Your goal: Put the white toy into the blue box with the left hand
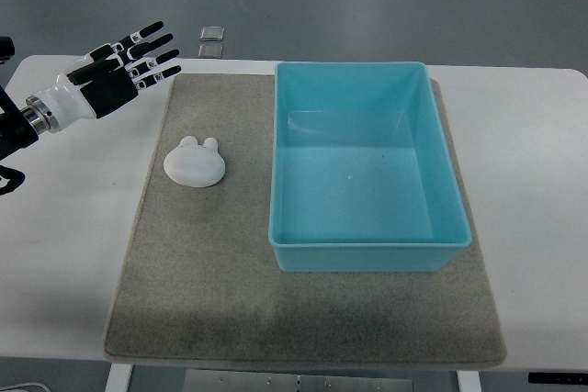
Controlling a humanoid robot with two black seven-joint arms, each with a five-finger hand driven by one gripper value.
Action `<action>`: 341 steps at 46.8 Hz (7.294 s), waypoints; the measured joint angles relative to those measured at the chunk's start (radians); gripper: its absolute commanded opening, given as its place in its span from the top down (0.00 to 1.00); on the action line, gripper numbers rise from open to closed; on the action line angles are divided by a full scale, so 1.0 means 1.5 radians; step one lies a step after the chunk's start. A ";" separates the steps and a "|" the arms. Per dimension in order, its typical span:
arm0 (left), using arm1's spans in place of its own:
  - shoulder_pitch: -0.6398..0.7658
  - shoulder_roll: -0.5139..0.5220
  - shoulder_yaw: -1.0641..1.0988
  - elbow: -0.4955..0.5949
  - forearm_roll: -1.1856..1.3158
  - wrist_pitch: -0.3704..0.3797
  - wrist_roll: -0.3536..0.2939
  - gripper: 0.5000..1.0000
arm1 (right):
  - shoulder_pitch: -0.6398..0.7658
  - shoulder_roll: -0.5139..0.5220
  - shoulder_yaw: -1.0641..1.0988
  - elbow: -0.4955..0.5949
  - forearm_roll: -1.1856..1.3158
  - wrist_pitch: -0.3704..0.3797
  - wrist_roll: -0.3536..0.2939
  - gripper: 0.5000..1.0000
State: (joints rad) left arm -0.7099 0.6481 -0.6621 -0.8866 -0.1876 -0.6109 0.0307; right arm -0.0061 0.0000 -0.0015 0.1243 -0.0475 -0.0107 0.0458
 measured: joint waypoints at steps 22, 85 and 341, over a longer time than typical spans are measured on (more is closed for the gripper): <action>-0.002 0.021 -0.008 -0.008 0.347 0.000 -0.078 0.00 | 0.000 0.000 0.000 0.000 0.000 0.000 0.000 0.13; 0.056 0.136 -0.017 -0.300 1.127 0.237 -0.229 0.05 | 0.000 0.000 0.000 0.000 0.000 0.000 0.000 0.13; -0.014 -0.003 -0.014 0.059 -0.067 0.000 0.084 0.00 | 0.000 0.000 0.000 0.000 0.000 0.000 0.000 0.13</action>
State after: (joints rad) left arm -0.7305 0.6429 -0.6826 -0.7988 -0.2877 -0.6110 0.1566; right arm -0.0061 0.0000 -0.0015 0.1242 -0.0476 -0.0107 0.0459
